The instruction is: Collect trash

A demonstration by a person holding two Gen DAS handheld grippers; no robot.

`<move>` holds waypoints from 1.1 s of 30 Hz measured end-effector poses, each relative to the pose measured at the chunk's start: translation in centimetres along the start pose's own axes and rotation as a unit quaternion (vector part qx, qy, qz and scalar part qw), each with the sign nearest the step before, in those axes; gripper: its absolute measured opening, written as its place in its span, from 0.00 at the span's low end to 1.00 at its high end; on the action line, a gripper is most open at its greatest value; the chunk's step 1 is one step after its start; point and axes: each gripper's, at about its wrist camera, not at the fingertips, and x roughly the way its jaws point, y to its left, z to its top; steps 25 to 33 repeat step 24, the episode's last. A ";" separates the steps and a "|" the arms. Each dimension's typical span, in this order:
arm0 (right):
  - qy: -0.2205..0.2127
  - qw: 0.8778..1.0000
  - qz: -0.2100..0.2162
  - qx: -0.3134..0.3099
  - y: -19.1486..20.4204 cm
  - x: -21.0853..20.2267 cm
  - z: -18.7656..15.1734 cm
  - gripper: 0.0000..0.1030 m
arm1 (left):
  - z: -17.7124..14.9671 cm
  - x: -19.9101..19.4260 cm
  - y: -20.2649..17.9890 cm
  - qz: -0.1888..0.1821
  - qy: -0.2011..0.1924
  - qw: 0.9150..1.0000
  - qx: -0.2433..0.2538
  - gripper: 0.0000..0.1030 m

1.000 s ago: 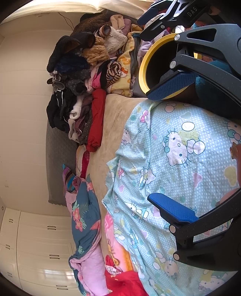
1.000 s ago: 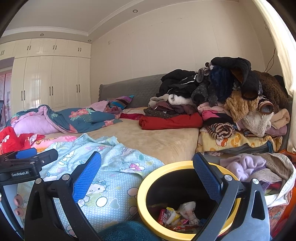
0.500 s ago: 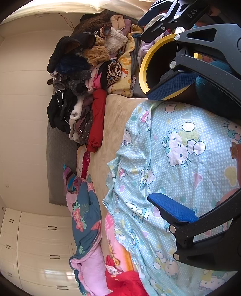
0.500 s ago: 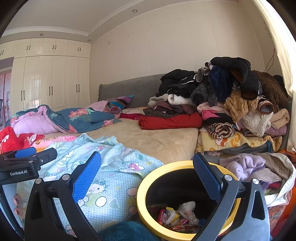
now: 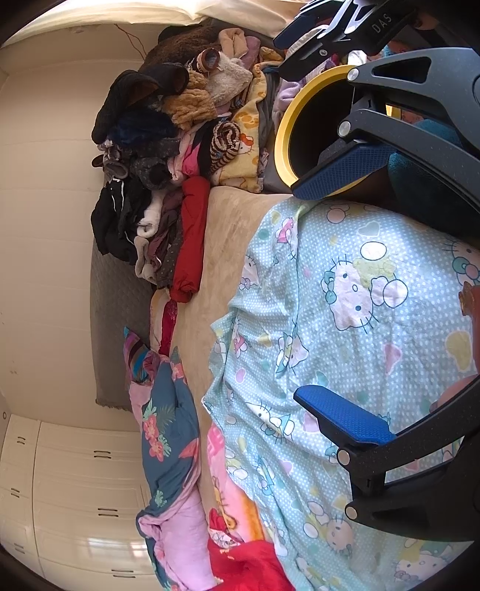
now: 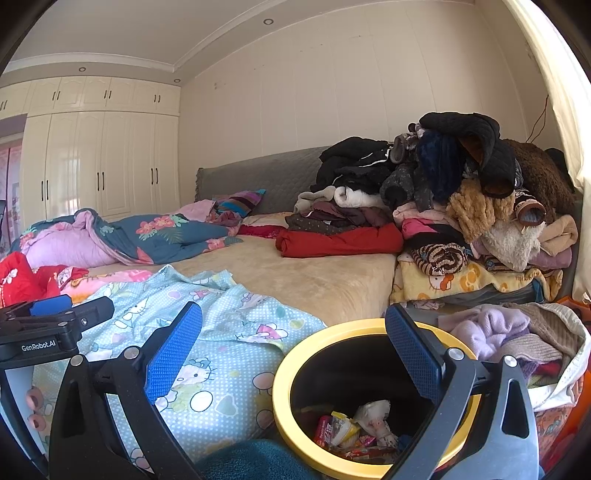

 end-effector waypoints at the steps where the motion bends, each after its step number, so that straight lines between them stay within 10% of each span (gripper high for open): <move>1: -0.001 1.000 0.000 0.001 0.0 0.0 0.0 0.94 | 0.0 0.0 0.0 -0.001 0.000 1.000 0.000 0.89; 11: 0.015 1.000 0.014 -0.002 0.7 0.6 -0.3 0.94 | -0.3 0.6 1.0 0.009 0.017 1.000 -0.013 0.89; 16: 0.025 0.995 0.090 -0.042 5.5 2.0 1.6 0.94 | -0.2 0.0 6.9 0.043 0.042 0.996 -0.059 0.89; 19: 0.060 0.978 0.189 -0.069 11.8 3.8 3.0 0.94 | -1.2 -0.7 14.9 0.140 0.070 0.980 -0.121 0.89; 24: 0.232 0.895 0.363 -0.118 28.0 8.2 -0.8 0.94 | -6.2 -2.4 29.5 0.339 0.146 0.913 -0.175 0.89; 33: 0.232 0.895 0.363 -0.118 28.0 8.2 -0.8 0.94 | -6.2 -2.4 29.5 0.339 0.146 0.913 -0.175 0.89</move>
